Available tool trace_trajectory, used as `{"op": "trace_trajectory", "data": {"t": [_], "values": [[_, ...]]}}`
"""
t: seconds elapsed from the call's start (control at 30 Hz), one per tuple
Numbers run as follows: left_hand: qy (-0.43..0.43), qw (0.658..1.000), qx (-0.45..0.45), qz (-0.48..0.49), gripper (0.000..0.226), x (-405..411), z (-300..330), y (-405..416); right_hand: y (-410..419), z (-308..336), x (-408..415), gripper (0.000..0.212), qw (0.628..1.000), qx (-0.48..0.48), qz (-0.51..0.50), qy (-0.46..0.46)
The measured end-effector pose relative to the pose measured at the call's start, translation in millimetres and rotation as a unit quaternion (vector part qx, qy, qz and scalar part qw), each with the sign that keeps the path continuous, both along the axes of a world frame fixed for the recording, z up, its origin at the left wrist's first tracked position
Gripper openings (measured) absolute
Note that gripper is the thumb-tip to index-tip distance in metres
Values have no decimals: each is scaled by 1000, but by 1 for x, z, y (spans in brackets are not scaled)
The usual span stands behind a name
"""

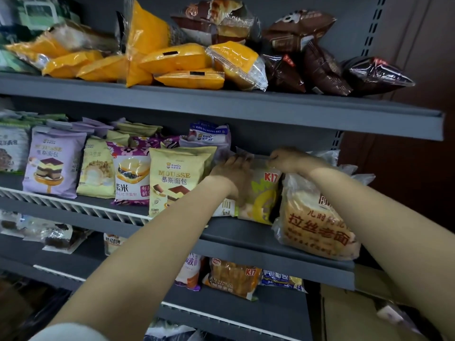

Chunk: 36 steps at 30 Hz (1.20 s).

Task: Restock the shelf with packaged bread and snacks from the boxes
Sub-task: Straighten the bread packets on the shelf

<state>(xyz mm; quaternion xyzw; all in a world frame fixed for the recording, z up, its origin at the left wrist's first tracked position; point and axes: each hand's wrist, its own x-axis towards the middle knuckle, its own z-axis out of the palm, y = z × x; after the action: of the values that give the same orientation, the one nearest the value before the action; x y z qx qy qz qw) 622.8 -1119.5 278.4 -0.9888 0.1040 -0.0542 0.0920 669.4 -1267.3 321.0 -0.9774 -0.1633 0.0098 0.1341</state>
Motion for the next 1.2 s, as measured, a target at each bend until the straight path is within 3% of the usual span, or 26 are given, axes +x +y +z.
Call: {"op": "trace_trajectory", "data": {"t": [0.07,0.13,0.2,0.33,0.57,0.63,0.73,0.9,1.07,1.2], "values": [[14,1000,9,4,122,5,2,-1,-4,-1,11,40,997,42,19,59],[24,999,25,4,131,10,2,0,-4,1,24,40,996,66,22,51],[31,999,24,6,134,15,0,0,-6,1,39,37,999,45,4,20],[40,999,-2,1,130,23,-4,4,-2,-14,52,39,999,-10,6,43],[30,999,-11,16,127,27,-9,3,9,-17,63,45,999,-19,11,39],[27,999,-11,16,125,28,-10,3,8,-20,73,45,999,-15,10,51],[22,1000,-15,12,122,27,-11,3,9,-22,77,21,999,0,-6,52],[-24,999,-4,22,114,24,-17,1,10,-21,81,35,999,-5,-2,35],[-119,992,-31,28,75,27,-32,-2,7,-17,71,25,995,-85,43,31],[-96,995,-20,6,88,33,-26,-4,8,-15,64,37,988,-131,77,-2]]}}
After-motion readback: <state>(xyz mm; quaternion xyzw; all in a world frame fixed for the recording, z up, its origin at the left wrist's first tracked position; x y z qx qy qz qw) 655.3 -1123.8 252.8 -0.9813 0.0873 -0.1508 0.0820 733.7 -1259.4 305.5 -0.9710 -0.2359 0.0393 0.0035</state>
